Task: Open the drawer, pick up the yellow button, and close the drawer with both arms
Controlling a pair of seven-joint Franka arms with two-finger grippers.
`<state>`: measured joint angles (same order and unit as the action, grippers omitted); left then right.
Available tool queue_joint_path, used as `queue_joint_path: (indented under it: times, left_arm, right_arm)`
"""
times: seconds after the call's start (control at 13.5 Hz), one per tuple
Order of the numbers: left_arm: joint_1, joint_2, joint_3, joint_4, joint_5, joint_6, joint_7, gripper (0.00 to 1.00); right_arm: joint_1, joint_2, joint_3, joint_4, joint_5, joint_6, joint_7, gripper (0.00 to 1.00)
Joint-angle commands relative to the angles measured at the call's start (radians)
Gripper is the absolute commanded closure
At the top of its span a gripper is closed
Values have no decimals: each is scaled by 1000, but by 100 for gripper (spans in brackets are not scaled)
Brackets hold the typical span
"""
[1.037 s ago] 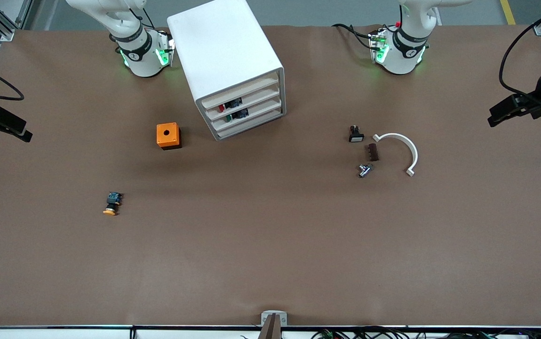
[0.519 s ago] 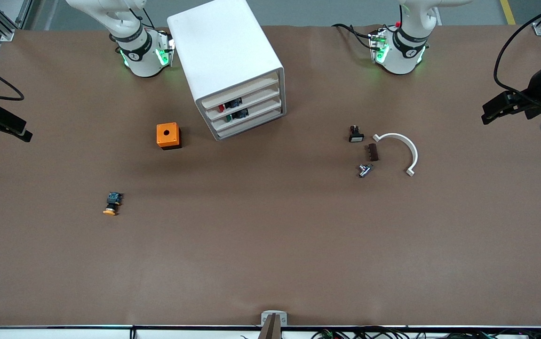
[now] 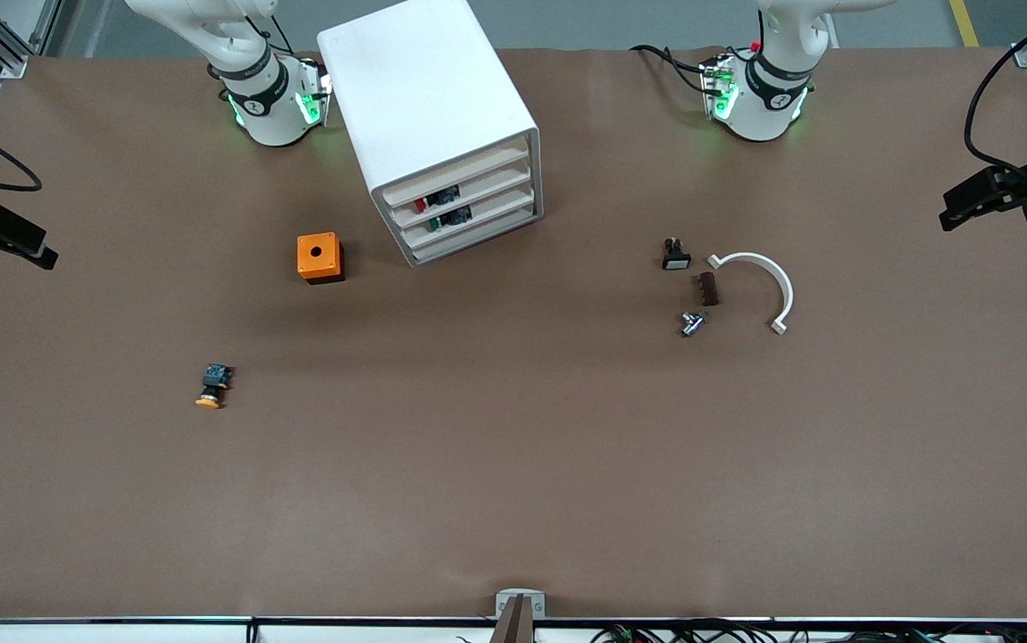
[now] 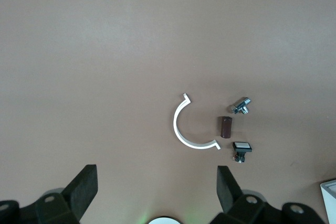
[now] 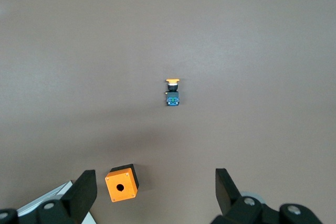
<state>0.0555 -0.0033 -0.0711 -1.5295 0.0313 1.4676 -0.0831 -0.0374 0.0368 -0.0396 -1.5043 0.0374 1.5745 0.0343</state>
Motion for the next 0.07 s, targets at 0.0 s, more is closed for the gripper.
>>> queue_joint_path:
  times: [0.0]
  left_arm:
    - [4,-4,-1,11,-1,-13,16,0]
  right_arm:
    - [-12,-2,7,-4,-16,-5,-8,0]
